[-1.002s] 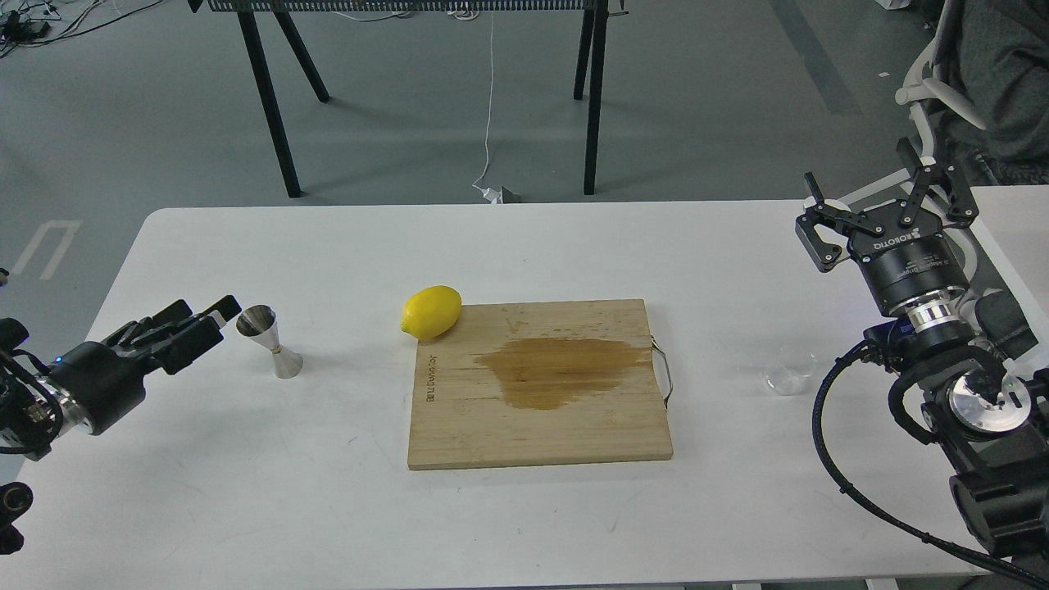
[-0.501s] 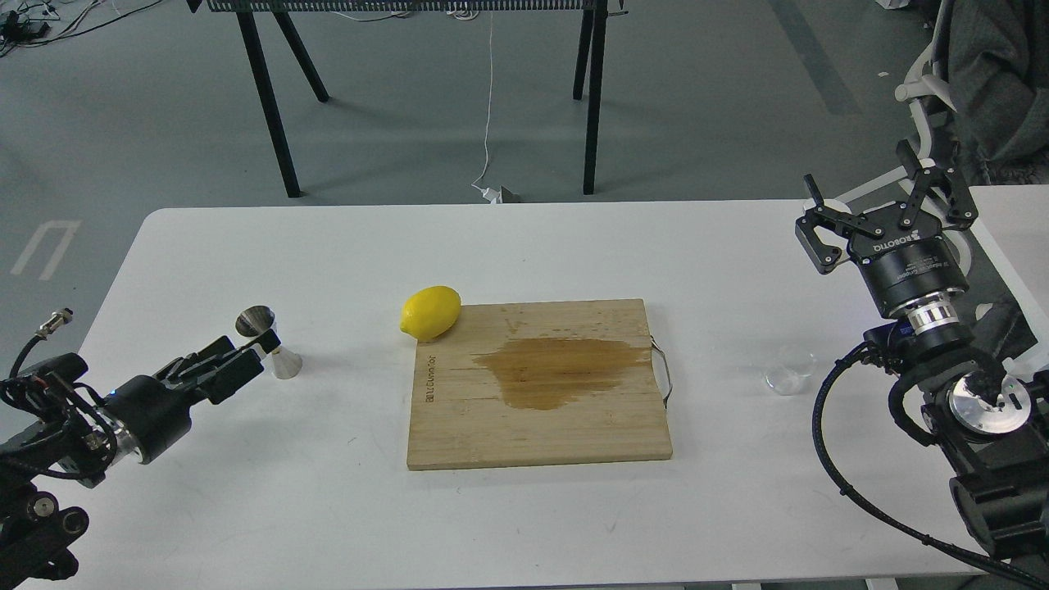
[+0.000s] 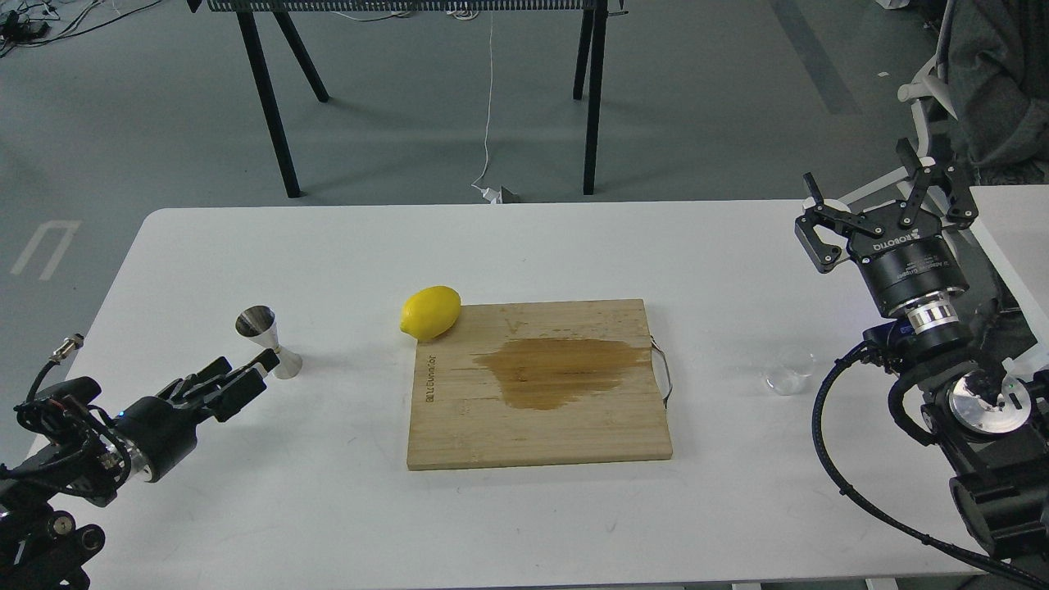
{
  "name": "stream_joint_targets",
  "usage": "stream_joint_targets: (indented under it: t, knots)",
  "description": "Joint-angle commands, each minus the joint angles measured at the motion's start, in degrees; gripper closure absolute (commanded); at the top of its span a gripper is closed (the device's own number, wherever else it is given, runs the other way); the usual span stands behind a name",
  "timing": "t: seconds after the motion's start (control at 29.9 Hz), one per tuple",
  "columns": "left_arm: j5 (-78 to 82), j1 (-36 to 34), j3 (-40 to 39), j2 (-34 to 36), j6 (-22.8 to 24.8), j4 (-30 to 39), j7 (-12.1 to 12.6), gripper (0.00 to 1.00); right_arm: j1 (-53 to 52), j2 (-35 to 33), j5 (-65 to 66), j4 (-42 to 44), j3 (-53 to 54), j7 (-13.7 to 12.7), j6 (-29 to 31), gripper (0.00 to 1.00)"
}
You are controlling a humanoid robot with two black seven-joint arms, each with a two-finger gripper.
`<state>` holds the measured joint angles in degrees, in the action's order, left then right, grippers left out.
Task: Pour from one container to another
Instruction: 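Close the left gripper around the metal jigger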
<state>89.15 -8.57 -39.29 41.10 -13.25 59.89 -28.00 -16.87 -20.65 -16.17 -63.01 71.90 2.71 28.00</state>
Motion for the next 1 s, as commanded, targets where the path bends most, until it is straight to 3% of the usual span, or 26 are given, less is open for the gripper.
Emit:
stream_joint_targets:
  t: [0.0, 0.97]
  knots:
    - [0.1, -0.2, -0.2, -0.1, -0.1, -0.2, 0.0, 0.00, 0.0, 0.0, 0.0, 0.1, 0.0, 0.0, 0.0, 0.01]
    - [4.2, -4.7, 0.5, -6.6, -1.3, -7.4, 0.0, 0.00, 0.0, 0.0, 0.0, -0.1, 0.3, 0.0, 0.0, 0.01]
